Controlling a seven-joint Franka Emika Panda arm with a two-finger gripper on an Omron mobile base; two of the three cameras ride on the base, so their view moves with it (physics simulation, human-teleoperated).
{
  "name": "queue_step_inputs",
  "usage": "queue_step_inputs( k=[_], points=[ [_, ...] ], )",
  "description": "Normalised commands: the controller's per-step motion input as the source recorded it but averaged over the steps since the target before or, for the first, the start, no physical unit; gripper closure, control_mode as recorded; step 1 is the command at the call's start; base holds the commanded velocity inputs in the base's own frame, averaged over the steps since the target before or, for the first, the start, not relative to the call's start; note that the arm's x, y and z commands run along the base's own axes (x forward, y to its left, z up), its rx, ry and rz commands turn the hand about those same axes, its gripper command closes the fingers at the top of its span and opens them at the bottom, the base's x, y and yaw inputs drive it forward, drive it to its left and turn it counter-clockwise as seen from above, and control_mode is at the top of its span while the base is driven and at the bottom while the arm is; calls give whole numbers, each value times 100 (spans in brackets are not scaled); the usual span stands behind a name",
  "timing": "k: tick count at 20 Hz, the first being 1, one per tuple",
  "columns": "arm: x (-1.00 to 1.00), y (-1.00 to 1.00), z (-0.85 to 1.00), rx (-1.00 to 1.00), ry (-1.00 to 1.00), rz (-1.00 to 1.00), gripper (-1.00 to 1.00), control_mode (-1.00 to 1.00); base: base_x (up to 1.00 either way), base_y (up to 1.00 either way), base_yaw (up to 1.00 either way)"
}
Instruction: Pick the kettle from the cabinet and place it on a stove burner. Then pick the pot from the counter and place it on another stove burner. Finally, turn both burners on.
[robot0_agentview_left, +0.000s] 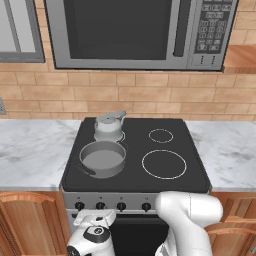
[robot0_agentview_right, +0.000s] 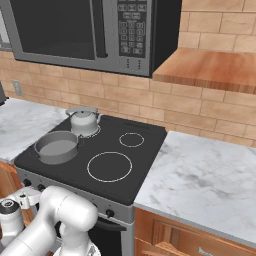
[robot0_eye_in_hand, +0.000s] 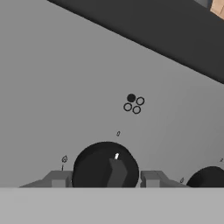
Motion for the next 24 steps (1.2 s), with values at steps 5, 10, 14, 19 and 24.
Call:
queue_step_inputs(
  k=[5, 10, 14, 19, 24],
  points=[
    [7, 0, 9, -17, 13, -4, 100, -100, 0, 0, 0],
    [7, 0, 11, -21, 19, -4, 100, -100, 0, 0, 0],
    [4, 0, 1, -24, 13, -4, 100, -100, 0, 0, 0],
    [4, 0, 1, -27, 11, -5, 100, -100, 0, 0, 0],
    [7, 3, 3, -26, 12, -5, 100, -100, 0, 0, 0]
  ],
)
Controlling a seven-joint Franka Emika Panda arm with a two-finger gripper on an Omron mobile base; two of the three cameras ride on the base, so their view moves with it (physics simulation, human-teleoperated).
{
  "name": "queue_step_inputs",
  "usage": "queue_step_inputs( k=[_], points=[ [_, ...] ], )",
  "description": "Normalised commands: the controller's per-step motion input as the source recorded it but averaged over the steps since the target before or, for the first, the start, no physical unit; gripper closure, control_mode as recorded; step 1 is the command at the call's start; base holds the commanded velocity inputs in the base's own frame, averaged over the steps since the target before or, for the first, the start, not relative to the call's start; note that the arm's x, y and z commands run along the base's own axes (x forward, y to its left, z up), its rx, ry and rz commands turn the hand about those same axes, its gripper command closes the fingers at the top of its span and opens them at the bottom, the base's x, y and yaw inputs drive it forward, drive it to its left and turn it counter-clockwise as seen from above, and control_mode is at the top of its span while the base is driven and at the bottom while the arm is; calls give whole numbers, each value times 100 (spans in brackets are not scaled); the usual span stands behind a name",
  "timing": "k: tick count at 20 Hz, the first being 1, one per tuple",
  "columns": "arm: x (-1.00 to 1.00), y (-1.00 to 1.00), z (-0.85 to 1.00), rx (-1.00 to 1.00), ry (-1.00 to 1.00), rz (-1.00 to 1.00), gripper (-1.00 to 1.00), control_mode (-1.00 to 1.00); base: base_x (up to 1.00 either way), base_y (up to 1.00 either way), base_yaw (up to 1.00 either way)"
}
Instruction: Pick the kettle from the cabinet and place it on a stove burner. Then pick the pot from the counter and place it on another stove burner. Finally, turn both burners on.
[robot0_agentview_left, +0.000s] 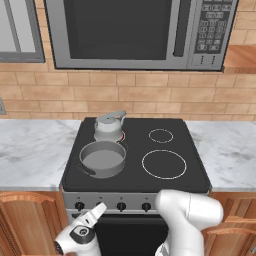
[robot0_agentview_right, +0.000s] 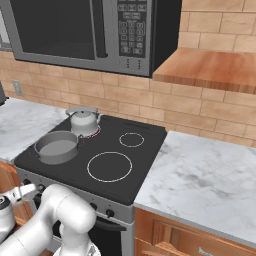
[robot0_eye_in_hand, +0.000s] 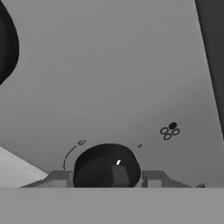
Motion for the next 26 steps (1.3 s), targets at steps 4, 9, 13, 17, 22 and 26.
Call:
queue_step_inputs(
  k=[4, 9, 13, 17, 22, 26],
  points=[
    [9, 1, 1, -25, 13, -4, 100, -100, 0, 0, 0],
    [0, 1, 0, -5, 5, -1, -100, -100, 0, 0, 0],
    [-3, 6, 0, 0, -2, 0, -100, -100, 0, 0, 0],
    [-26, 8, 0, 0, -12, 0, -100, -100, 0, 0, 0],
    [-35, 21, 0, 0, -13, 0, -100, -100, 0, 0, 0],
    [-27, 28, 7, 0, -15, 0, -100, -100, 0, 0, 0]
  ],
)
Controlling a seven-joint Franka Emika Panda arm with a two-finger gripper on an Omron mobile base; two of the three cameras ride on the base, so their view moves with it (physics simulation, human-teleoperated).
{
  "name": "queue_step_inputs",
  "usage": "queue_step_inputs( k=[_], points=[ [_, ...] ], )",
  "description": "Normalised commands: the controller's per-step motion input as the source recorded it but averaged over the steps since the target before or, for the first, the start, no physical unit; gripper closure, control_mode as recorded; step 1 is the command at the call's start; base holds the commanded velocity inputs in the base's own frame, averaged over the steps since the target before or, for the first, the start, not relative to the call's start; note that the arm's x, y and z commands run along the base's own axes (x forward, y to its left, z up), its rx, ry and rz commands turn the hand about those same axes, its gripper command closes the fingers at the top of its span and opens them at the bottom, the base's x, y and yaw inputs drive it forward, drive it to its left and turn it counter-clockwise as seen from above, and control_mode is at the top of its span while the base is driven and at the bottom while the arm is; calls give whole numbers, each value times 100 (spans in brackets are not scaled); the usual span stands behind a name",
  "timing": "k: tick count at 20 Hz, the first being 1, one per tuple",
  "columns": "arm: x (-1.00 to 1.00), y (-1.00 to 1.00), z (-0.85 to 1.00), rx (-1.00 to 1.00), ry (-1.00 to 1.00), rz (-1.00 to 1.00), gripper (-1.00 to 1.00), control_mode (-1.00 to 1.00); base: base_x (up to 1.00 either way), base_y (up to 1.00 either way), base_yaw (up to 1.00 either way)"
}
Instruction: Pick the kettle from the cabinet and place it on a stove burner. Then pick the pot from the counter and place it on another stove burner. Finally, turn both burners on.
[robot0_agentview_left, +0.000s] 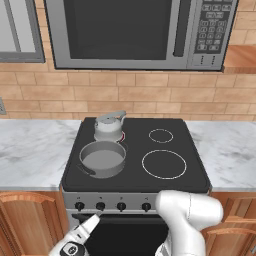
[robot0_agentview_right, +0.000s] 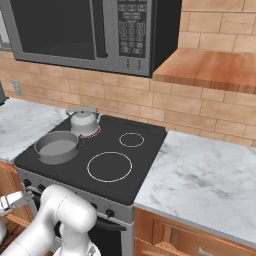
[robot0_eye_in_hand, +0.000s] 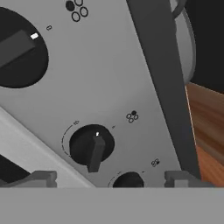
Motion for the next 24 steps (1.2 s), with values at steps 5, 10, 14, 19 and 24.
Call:
queue_step_inputs(
  k=[5, 10, 14, 19, 24],
  points=[
    [-4, 36, 7, 0, -12, 0, -100, -100, 0, 0, 0],
    [-10, 27, 0, 1, -21, 2, -100, -100, 0, 0, 0],
    [-8, 20, -1, 5, -31, 5, -100, -100, 0, 0, 0],
    [3, 0, 0, 12, -26, 9, -100, -100, 0, 0, 0],
    [19, 3, 0, 13, -19, 10, -100, -100, 0, 0, 0]
  ],
)
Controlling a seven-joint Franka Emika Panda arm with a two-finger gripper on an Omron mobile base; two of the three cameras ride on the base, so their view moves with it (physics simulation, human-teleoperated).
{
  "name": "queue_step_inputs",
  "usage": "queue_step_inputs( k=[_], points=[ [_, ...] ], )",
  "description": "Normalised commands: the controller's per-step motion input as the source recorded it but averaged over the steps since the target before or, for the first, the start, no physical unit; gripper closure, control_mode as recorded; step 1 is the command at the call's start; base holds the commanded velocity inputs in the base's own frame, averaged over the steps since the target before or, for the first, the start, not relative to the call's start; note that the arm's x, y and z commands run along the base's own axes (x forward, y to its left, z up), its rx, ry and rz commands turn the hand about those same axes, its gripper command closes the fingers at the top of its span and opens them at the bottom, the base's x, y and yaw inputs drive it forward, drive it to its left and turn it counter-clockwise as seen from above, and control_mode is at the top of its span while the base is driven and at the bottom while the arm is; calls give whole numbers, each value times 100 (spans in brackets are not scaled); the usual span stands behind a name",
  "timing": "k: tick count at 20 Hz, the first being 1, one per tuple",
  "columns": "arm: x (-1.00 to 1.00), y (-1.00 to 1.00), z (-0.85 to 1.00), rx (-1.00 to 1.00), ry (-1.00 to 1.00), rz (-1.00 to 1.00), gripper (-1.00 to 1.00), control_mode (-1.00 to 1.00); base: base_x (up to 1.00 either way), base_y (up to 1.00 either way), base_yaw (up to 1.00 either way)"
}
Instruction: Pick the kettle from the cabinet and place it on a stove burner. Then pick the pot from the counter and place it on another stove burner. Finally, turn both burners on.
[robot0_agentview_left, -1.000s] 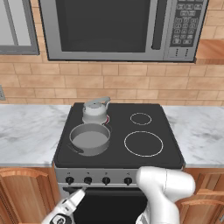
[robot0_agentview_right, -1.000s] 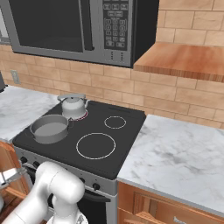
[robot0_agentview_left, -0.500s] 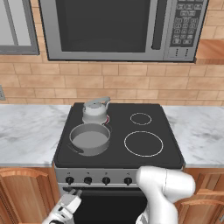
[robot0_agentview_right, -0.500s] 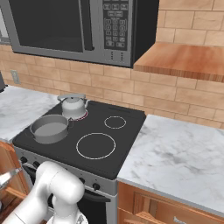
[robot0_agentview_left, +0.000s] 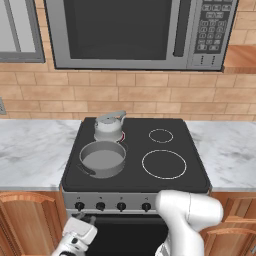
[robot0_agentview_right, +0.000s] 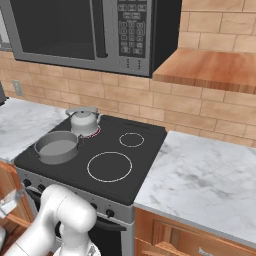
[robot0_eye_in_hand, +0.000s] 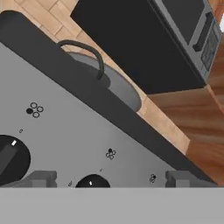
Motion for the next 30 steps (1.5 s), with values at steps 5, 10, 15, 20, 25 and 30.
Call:
queue_step_inputs(
  k=[5, 10, 15, 20, 25, 30],
  points=[
    [12, 7, -1, 16, -15, 9, -100, -100, 0, 0, 0],
    [-2, 20, 0, 11, -7, 8, -100, -100, 0, 0, 0],
    [4, 18, 0, 4, -2, 6, -100, -100, 0, 0, 0],
    [17, 13, 0, 6, 0, 0, -100, -100, 0, 0, 0],
    [12, 3, -2, 2, 0, 0, -100, -100, 0, 0, 0],
    [16, 13, -13, 0, 0, 0, -100, -100, 0, 0, 0]
  ],
)
